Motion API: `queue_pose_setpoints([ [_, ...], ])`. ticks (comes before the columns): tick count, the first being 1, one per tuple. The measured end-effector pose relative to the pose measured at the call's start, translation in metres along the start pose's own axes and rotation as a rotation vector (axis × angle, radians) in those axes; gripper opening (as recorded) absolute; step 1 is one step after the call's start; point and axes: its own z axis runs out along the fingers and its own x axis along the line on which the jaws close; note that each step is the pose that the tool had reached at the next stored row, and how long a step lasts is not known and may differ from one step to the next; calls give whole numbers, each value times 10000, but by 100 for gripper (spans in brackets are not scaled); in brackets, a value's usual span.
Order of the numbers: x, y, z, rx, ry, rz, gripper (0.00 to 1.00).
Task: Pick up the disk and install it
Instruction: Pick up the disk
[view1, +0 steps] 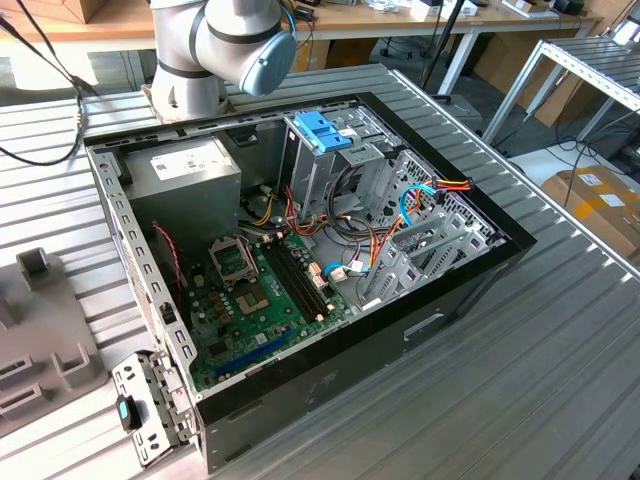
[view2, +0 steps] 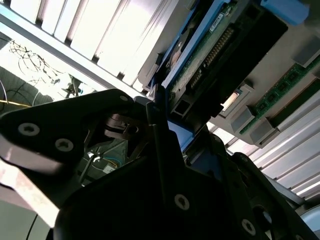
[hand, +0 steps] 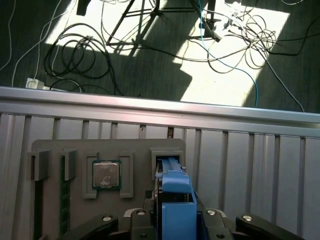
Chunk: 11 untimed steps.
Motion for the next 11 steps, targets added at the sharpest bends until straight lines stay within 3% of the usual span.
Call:
queue_pose_setpoints([
  [6,-1,1,-18,-6,0,0,37],
  [11,-3,3,-56,-1,-67,-4,37],
])
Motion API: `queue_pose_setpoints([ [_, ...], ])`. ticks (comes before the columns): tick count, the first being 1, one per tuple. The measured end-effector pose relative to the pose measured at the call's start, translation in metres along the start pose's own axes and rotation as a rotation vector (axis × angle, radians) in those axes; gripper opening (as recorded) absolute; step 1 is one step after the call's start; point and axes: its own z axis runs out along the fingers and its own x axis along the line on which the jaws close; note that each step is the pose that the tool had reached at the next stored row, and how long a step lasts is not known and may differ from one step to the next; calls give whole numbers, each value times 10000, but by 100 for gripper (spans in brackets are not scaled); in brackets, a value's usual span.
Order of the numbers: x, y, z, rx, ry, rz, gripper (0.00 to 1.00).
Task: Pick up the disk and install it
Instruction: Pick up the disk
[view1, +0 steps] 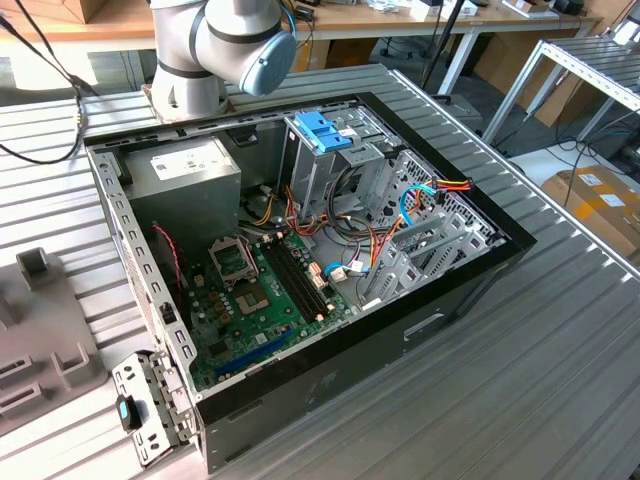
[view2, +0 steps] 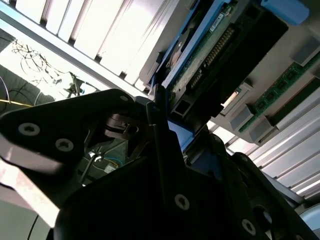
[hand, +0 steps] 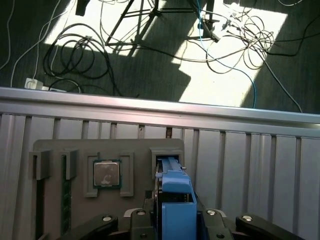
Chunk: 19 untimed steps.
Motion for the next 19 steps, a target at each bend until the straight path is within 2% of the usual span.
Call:
queue_pose_setpoints([
  [19,-10,10,-190,25,-318,-17,37],
])
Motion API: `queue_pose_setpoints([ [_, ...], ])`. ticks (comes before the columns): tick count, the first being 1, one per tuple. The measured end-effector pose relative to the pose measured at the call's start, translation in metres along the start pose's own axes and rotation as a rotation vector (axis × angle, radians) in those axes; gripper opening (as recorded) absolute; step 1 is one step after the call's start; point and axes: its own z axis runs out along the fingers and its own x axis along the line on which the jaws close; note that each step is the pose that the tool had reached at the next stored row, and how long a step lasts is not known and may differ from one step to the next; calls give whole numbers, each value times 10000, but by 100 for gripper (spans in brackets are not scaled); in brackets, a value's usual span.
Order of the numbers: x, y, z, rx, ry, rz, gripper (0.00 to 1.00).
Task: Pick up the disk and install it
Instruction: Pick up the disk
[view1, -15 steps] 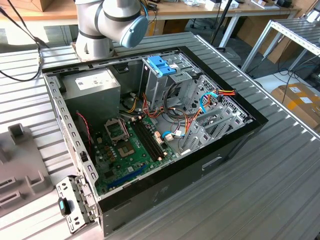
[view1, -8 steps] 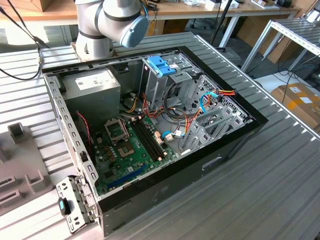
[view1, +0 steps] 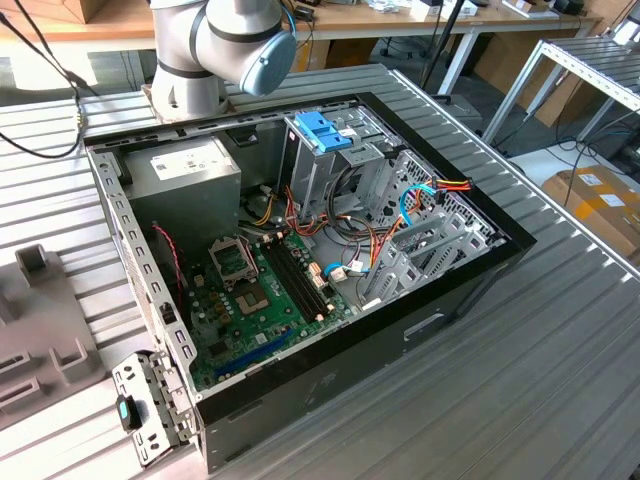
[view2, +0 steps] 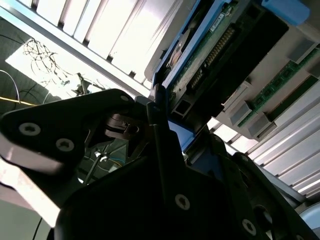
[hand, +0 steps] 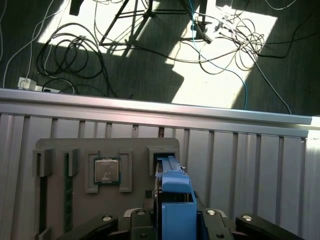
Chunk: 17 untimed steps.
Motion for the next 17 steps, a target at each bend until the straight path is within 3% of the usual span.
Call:
queue_pose_setpoints([
  [17,-15,9,-187,18,-248,-14,37],
])
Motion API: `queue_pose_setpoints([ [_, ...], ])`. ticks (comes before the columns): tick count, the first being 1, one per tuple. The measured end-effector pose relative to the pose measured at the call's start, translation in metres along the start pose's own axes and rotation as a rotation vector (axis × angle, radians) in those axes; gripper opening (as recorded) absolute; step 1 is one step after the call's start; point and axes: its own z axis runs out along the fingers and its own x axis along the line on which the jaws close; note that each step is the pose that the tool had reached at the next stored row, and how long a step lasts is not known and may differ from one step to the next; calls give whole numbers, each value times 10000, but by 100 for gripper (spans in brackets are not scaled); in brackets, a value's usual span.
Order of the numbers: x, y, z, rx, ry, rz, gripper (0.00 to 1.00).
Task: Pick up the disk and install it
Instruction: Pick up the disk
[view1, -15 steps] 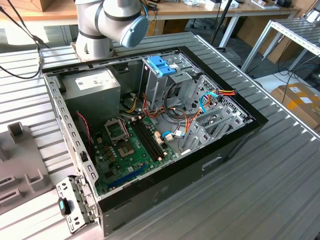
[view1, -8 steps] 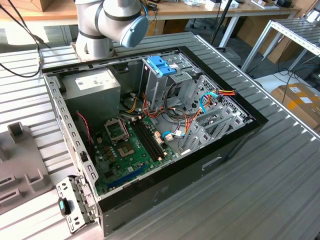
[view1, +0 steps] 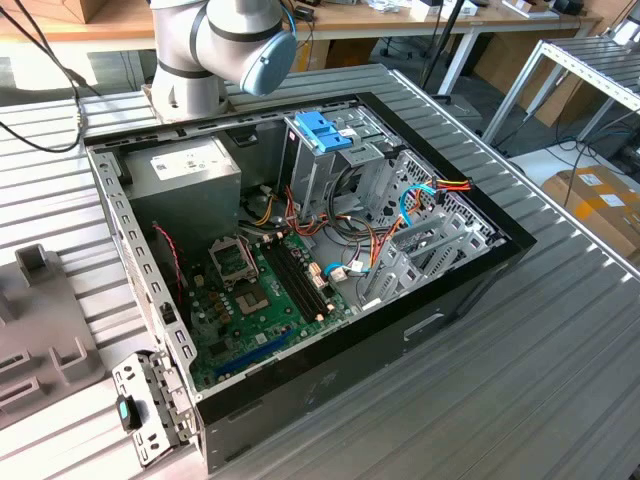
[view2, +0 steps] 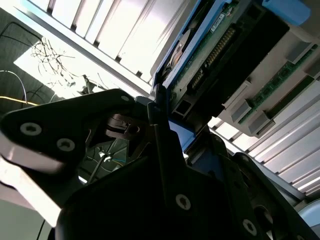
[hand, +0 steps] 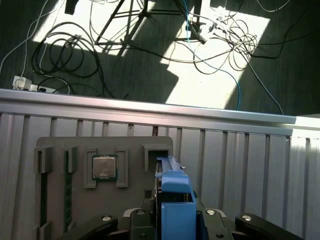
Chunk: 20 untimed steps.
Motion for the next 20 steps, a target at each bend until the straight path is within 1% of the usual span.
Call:
queue_pose_setpoints([
  [2,-2,1,-20,2,-30,-2,37],
  [3,-5,2,-41,4,-60,-3,37],
  [13,-15,6,-134,15,-199,-11,37],
  [20,-21,9,-190,24,-314,-17,37],
])
